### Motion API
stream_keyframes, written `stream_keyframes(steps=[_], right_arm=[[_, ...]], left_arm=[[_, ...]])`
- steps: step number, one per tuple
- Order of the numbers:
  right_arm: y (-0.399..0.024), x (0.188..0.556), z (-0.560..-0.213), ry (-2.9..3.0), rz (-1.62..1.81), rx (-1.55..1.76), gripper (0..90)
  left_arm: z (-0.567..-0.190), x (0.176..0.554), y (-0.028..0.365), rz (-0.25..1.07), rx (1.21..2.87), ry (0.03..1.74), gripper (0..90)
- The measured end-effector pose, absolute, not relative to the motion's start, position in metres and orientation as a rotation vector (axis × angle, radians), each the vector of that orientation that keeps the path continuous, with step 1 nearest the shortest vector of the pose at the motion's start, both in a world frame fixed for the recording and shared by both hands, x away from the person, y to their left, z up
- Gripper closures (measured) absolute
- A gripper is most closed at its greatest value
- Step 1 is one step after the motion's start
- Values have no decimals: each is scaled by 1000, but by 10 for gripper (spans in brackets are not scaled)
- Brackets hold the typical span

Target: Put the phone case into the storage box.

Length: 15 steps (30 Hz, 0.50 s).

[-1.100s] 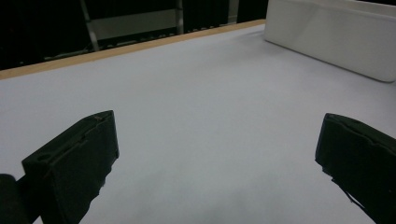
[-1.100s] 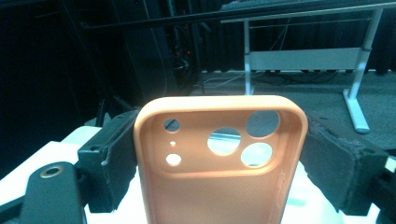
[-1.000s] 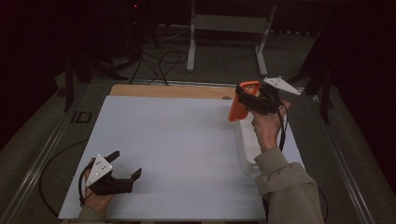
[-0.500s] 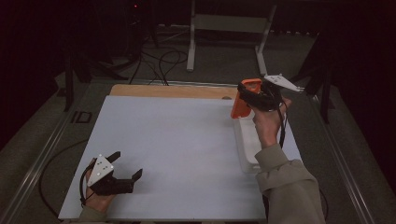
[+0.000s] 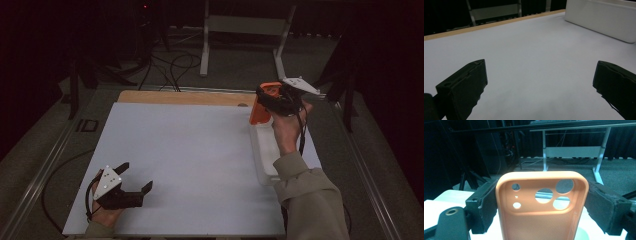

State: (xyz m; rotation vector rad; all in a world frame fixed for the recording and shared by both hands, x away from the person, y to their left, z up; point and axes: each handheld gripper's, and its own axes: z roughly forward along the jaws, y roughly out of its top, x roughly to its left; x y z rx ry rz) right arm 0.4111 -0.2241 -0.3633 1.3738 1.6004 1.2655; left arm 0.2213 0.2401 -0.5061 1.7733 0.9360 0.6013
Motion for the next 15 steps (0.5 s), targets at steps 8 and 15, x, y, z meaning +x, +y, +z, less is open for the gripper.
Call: stream_keyframes(steps=[8,15], right_arm=[[-226,418,-365,1590,1244,1387,166],[-227,423,-367,1586,1224,1385,166]], left_arm=[[-506,221,240,600,1771,937,3],[-506,221,240,600,1773,935,3]])
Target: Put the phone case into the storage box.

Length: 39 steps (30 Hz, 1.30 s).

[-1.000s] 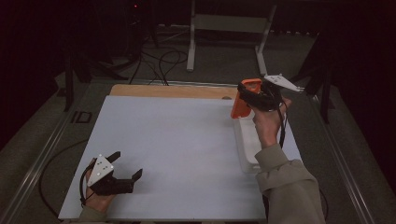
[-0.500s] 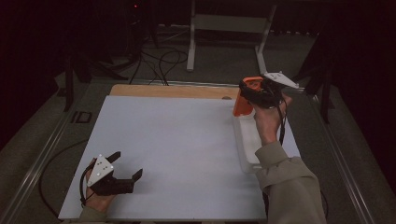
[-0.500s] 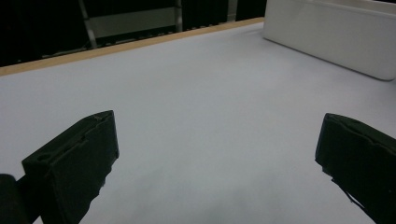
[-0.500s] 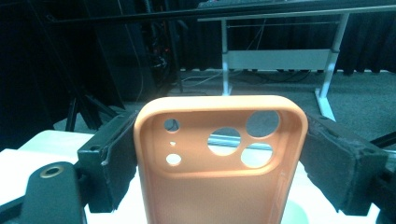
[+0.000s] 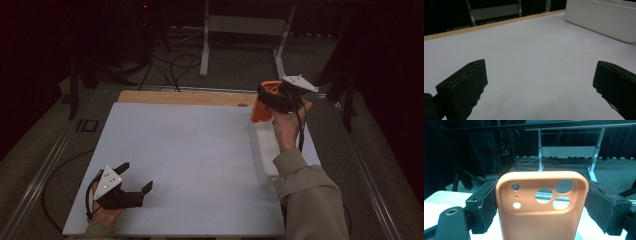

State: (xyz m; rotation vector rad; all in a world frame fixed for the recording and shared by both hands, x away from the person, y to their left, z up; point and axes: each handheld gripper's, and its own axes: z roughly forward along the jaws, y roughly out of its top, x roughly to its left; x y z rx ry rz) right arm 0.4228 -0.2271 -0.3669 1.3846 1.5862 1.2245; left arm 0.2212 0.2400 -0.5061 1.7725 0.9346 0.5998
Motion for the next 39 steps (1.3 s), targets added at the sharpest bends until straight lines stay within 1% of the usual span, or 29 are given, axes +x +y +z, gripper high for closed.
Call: stream_keyframes(steps=[30,39], right_arm=[[-236,444,-374,1498,1154,1469,165],[-235,451,-381,1491,1128,1487,164]], left_arm=[[-506,222,240,596,1762,937,3],[-506,222,241,597,1758,935,3]])
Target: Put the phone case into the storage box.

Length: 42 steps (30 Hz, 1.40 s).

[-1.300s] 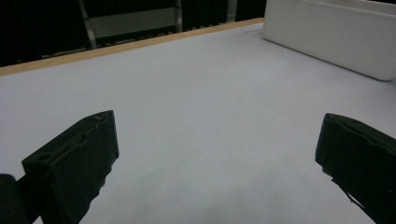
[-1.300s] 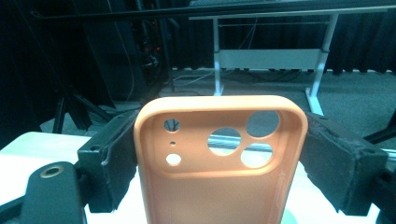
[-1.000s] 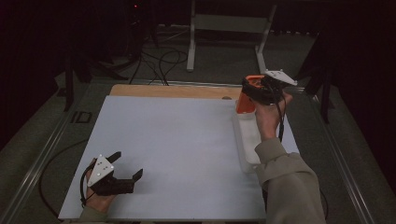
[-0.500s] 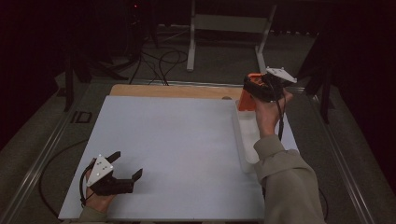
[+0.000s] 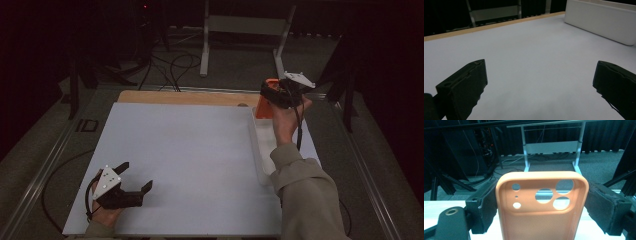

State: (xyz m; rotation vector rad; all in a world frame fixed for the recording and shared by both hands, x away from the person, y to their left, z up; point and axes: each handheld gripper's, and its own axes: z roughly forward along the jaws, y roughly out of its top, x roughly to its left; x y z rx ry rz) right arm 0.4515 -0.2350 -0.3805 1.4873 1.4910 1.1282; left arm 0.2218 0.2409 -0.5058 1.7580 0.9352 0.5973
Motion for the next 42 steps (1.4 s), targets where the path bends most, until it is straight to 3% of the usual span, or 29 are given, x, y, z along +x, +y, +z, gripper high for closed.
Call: stream_keyframes(steps=[42], right_arm=[[-237,466,-416,1528,1052,1520,162]], left_arm=[[-506,222,240,592,1751,931,3]])
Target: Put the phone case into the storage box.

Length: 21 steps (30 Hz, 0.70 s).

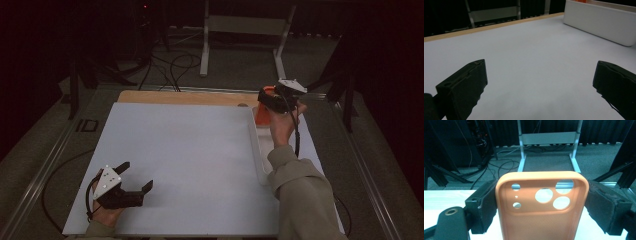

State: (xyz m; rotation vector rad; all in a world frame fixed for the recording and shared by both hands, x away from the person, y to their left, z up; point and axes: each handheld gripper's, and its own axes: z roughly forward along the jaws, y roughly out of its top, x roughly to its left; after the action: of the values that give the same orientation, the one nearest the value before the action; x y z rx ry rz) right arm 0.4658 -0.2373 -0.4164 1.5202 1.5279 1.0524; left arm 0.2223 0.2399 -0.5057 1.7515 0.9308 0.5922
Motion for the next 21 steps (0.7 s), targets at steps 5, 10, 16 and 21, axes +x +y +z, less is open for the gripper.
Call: stream_keyframes(steps=[5,10,16,21], right_arm=[[-238,467,-419,1526,1039,1533,162],[-236,468,-420,1531,1030,1525,162],[-234,469,-423,1545,1019,1530,162],[-231,470,-426,1562,996,1532,162]], left_arm=[[-506,222,240,592,1751,930,3],[-506,222,240,592,1750,929,3],[-505,222,241,593,1750,928,3],[-505,222,241,594,1748,929,3]])
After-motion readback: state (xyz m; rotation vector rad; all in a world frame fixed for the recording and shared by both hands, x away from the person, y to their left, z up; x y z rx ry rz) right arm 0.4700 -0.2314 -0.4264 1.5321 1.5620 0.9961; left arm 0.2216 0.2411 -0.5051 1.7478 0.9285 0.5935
